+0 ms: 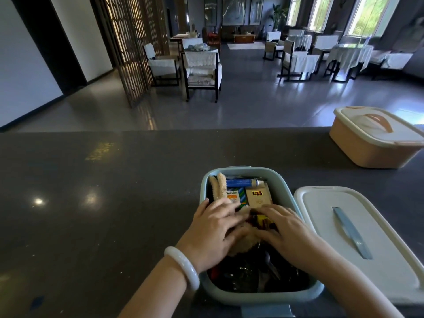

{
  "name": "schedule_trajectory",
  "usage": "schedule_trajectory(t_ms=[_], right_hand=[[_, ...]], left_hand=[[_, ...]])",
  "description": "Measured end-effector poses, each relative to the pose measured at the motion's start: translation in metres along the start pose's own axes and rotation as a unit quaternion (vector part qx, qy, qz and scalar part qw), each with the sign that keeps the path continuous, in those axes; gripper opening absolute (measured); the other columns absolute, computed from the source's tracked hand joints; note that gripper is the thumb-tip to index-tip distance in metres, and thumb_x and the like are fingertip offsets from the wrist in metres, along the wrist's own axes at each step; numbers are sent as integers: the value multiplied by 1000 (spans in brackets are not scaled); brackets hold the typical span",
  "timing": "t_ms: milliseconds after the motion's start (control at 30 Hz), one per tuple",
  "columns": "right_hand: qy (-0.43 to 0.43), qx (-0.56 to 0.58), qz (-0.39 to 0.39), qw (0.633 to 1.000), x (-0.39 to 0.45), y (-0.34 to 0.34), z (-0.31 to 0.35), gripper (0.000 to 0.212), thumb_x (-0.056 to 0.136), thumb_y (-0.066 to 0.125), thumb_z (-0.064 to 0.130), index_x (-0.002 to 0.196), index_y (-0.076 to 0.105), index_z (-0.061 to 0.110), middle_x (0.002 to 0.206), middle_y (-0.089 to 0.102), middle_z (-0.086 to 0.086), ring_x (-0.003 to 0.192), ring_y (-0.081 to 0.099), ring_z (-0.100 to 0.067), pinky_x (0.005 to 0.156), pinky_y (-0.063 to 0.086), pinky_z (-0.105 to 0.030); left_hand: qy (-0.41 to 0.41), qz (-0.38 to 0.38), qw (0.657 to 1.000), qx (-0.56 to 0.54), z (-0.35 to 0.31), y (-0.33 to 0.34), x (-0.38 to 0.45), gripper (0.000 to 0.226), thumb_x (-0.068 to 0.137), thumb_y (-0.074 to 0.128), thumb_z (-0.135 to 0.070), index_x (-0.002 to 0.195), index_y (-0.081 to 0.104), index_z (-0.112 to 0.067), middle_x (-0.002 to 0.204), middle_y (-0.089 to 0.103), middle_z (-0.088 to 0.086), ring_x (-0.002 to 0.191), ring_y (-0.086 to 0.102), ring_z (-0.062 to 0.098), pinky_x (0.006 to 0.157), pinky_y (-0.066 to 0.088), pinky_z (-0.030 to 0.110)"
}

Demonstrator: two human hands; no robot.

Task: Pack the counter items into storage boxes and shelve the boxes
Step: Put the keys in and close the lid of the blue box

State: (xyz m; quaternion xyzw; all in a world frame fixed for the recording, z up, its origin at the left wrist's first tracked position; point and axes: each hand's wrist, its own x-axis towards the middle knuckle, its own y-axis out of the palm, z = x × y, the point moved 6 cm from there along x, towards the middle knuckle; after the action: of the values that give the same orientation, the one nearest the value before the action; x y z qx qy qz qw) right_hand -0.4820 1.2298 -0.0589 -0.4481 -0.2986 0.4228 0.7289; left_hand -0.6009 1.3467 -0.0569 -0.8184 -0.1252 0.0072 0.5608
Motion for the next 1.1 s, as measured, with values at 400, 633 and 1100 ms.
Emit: schedule_trajectory(t_ms=[400, 633, 1100], right_hand=[[5, -14, 50, 999, 0, 13, -8, 54, 94, 38, 56, 141, 42, 29, 142, 45, 12, 132, 39, -7, 110, 32, -25], [1, 16, 28, 999, -2, 9, -9, 52, 89, 38, 61, 130, 51, 31, 130, 51, 18, 121, 45, -2, 102, 36, -18], [85, 105, -86, 987, -17, -43, -45, 28, 91, 58, 40, 119, 58, 40, 119, 54, 28, 101, 52, 12, 81, 40, -2]], left_hand=[[-57, 30, 996, 68, 12, 17, -1, 63, 89, -1, -68, 148, 13, -50, 160, 7, -18, 146, -11, 3, 119, -9, 41], [-76, 57, 994, 47, 7, 12, 0, 73, 82, -9, -72, 149, 8, -48, 161, 3, -17, 146, -15, 4, 119, -11, 44], [-65, 51, 993, 85, -33, 7, 47, 91, 69, -26, -75, 149, 7, -44, 160, 3, -15, 147, -8, 13, 116, -14, 47]])
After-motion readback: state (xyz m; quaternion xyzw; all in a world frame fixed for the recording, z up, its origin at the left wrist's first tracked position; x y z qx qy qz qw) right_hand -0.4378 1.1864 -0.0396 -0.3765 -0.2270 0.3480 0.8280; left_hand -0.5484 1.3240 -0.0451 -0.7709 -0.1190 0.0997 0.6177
